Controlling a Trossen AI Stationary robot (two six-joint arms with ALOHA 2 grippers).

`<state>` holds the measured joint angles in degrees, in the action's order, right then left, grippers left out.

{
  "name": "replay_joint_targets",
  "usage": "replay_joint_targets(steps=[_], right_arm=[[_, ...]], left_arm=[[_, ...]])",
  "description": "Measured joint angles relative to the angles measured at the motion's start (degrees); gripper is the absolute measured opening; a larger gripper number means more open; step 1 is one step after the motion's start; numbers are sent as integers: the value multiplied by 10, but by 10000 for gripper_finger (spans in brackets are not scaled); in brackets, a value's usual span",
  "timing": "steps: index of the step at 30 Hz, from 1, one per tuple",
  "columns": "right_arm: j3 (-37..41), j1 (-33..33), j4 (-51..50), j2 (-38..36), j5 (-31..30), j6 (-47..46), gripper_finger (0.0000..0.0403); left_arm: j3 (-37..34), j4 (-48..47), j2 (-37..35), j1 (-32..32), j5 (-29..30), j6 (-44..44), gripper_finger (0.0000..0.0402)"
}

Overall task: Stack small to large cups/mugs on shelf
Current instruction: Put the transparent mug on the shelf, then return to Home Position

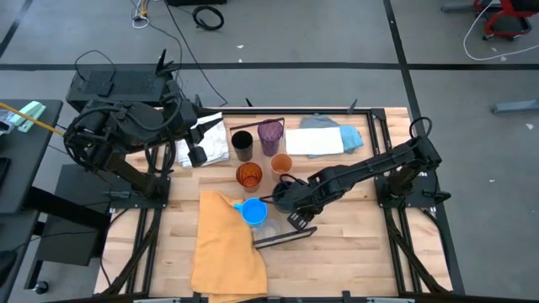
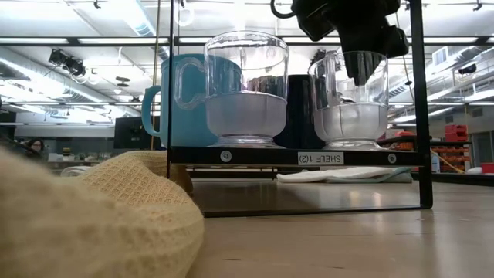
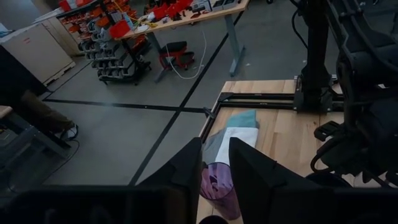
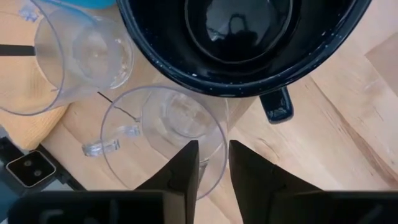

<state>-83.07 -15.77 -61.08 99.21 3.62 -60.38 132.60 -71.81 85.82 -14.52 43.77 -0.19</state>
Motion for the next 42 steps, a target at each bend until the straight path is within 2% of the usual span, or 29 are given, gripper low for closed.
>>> replay_joint_targets(steps=[6,15,17,21,23,26,29,31,35,37,39,42], right_arm=[[-12,0,-11,-11,11,1,94],[-69,3,-130,-18,-6,36,95],[-85,3,-143,-26,-38,47,95],[-102,-5,-115,-84,-185,94,94],[-88,0,-73,-132,-239,119,94],[-32,19,-3,-217,-280,135,94],[71,37,114,-326,-287,165,94],[161,44,240,-406,-282,182,93],[354,65,643,-527,-206,300,90],[426,89,795,-555,-162,347,88],[475,120,857,-569,-129,375,84],[524,176,855,-573,-82,374,77]], left_arm=[[0,0,0,0,0,0,96],[0,1,0,0,0,-1,90],[0,1,0,0,0,-1,91],[0,1,0,0,0,-1,97],[0,2,0,0,0,-2,98],[0,8,0,0,0,-2,97],[0,13,0,0,0,-2,94],[0,19,0,0,0,-2,94],[0,34,0,0,1,-1,98],[0,49,0,0,1,11,99],[0,69,0,0,0,26,98],[0,107,4,0,0,58,95]])
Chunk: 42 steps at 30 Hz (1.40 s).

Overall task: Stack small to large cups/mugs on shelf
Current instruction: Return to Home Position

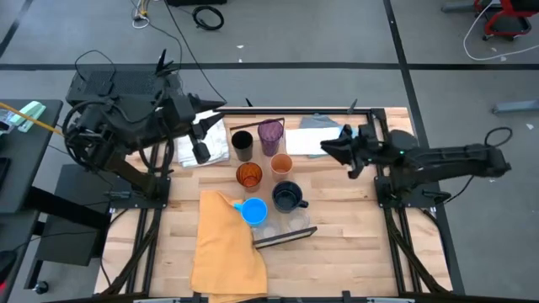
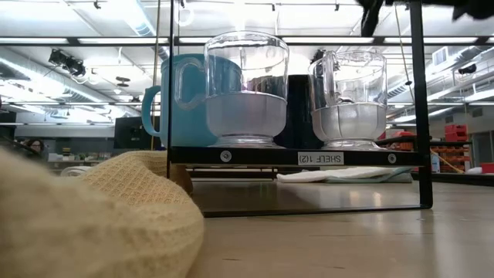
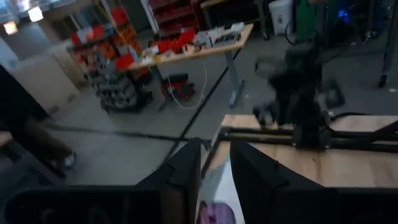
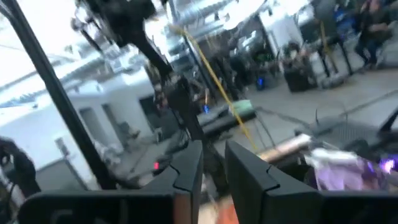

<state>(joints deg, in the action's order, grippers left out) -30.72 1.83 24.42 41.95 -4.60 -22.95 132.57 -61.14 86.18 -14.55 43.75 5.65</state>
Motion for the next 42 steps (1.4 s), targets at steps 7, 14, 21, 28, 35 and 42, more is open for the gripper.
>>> replay_joint_targets(steps=[7,14,21,28,35,42], right_arm=[[42,170,42,2,221,-41,52],[-21,212,-97,-52,347,24,36],[-10,185,-197,-184,200,68,19],[63,182,-124,-278,148,31,10],[177,182,57,-296,117,12,9],[263,181,167,-296,106,-4,9]], left_arm=[[0,45,2,5,-1,45,100],[0,43,3,8,-1,25,97],[0,46,14,36,-2,23,99],[0,56,27,75,-31,43,101],[0,72,33,97,-55,47,101],[0,85,32,96,-57,44,103]])
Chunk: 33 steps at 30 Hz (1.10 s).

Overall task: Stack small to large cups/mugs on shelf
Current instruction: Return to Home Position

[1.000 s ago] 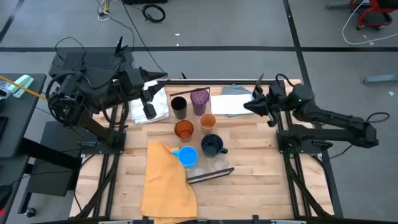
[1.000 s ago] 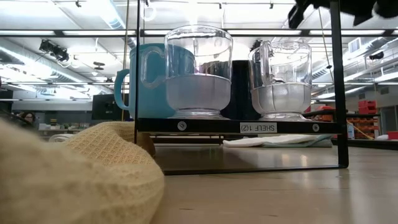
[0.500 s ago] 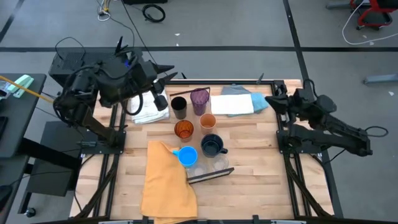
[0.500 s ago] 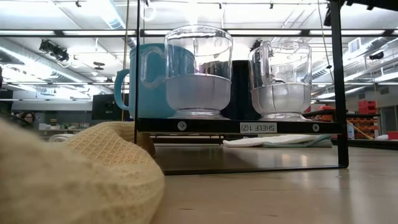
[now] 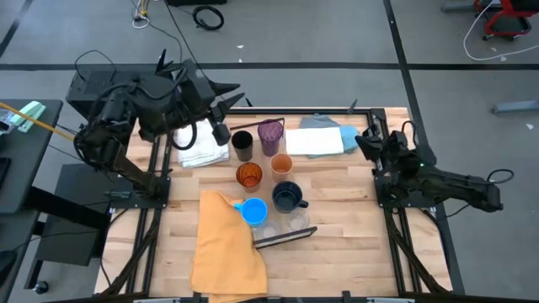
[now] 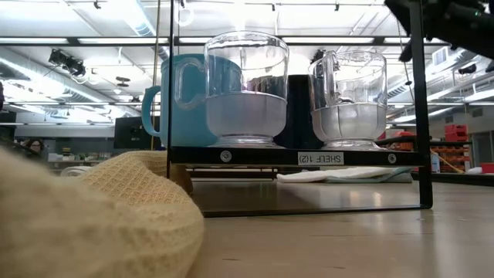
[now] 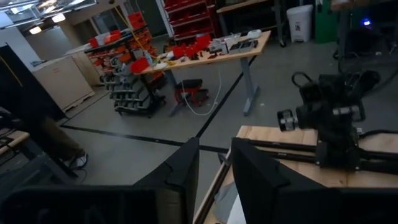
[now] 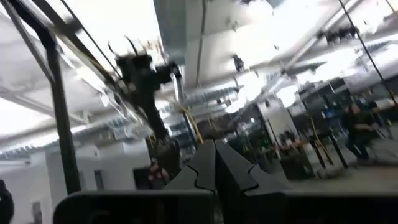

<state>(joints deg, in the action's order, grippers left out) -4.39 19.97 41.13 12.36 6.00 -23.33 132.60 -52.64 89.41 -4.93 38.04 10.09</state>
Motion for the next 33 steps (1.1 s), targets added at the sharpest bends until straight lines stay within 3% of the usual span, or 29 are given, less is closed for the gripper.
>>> replay_joint_targets(steps=[6,15,24,29,33], right_arm=[[21,-35,-3,1,-11,26,8],[40,-131,-24,3,-92,100,8],[3,-143,-283,3,-68,152,7],[2,-136,-321,3,-70,164,7],[28,-132,-290,0,-70,151,7]], left_arm=[[0,16,0,3,0,5,103],[0,29,0,13,0,12,103],[0,30,0,16,0,11,103],[0,31,1,16,0,11,103],[0,30,3,16,0,8,103]])
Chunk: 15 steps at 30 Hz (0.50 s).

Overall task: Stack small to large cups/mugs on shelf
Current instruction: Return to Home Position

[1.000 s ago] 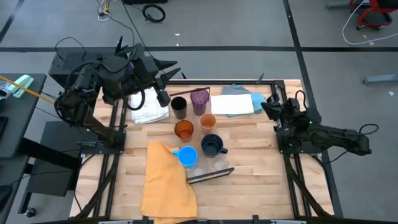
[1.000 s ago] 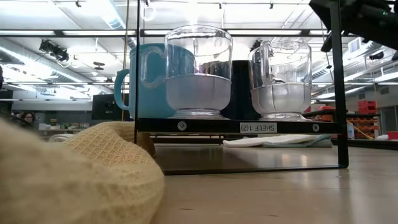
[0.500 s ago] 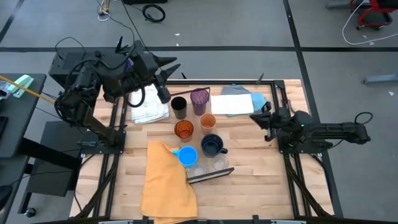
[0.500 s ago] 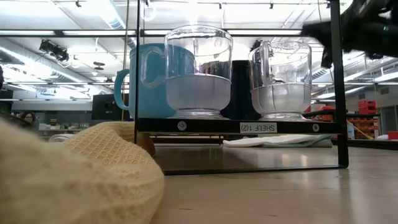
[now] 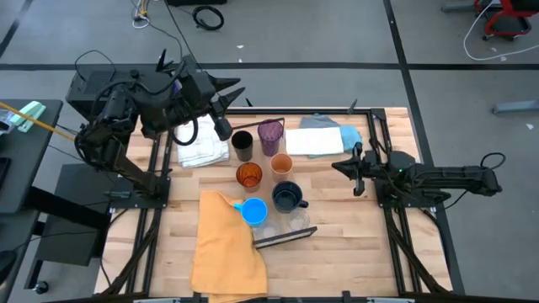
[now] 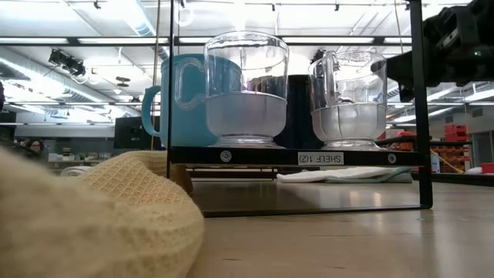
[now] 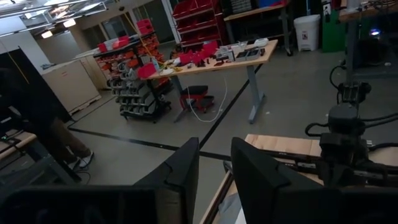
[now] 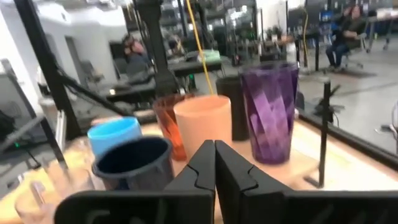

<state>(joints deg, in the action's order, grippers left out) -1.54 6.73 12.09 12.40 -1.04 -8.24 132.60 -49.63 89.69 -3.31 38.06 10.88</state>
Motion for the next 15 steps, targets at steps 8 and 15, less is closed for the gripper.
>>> replay_joint_targets(steps=[8,15], right_arm=[[11,0,30,-1,-15,14,7],[11,-2,139,0,19,14,6]], left_arm=[[0,0,3,0,0,-1,103],[0,0,3,0,0,3,103]])
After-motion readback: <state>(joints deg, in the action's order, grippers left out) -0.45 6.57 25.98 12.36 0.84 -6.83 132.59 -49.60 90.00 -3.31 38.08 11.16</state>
